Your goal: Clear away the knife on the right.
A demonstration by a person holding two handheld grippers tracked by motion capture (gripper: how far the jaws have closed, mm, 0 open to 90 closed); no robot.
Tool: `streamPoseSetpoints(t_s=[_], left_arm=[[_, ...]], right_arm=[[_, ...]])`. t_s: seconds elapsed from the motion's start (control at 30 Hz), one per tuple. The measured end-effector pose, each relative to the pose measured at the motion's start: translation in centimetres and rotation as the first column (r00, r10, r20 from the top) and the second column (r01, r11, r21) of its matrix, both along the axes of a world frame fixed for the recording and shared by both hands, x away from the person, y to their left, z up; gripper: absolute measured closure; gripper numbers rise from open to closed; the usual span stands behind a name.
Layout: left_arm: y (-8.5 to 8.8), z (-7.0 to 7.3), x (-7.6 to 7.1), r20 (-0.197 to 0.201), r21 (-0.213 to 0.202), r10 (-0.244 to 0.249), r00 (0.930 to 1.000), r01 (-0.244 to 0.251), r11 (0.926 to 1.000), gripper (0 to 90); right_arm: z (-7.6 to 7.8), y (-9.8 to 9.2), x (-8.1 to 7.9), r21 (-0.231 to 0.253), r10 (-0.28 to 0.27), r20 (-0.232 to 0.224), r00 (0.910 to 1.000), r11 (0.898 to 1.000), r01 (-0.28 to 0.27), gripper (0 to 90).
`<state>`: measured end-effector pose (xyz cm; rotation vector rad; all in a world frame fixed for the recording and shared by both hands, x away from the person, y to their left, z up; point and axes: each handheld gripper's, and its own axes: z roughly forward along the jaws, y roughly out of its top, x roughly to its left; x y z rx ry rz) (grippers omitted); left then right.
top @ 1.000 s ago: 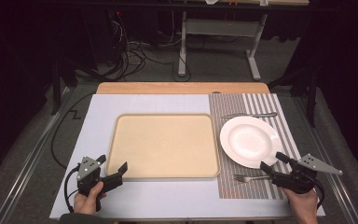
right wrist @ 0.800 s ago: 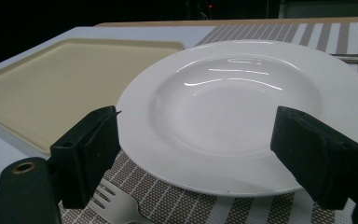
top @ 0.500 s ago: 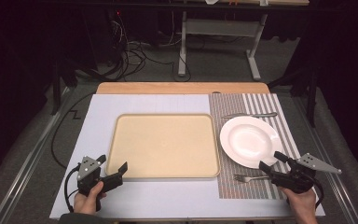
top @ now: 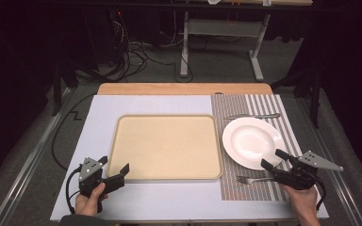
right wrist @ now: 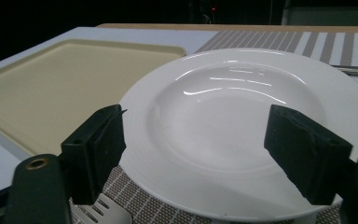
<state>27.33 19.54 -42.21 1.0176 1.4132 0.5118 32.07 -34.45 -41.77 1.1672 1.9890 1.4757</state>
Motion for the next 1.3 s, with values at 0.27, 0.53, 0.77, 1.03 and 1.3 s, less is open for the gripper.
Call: streamPoseSetpoints(t_s=[0.27,0.53,0.77,1.03,1.3], left_arm=[[0.0,0.0,0.0,-0.001,0.002,-0.005,1.0,0.005,1.0,15.9],[-0.1,0.0,0.1,-0.002,0.005,-0.006,1.0,0.006,1.0,15.9],[-0.2,-0.1,0.0,-0.003,0.01,-0.01,0.9999,0.01,0.9999,15.9],[-0.2,-0.1,0.0,-0.001,0.012,-0.01,0.9999,0.01,0.9999,15.9],[-0.3,-0.1,0.0,-0.002,0.013,-0.011,0.9999,0.011,0.9999,15.9]], right_arm=[[0.5,0.2,0.2,-0.006,-0.006,0.025,0.9997,1.0,0.006,23.8],[0.7,0.2,0.5,-0.011,-0.013,0.024,0.9996,1.0,0.013,23.7],[0.9,0.3,0.8,-0.016,-0.012,0.019,0.9998,1.0,0.012,23.3],[1.0,0.4,1.3,-0.017,-0.023,0.024,0.9994,1.0,0.024,22.2],[1.1,0.5,1.8,-0.03,-0.03,0.035,0.999,0.999,0.031,21.6]])
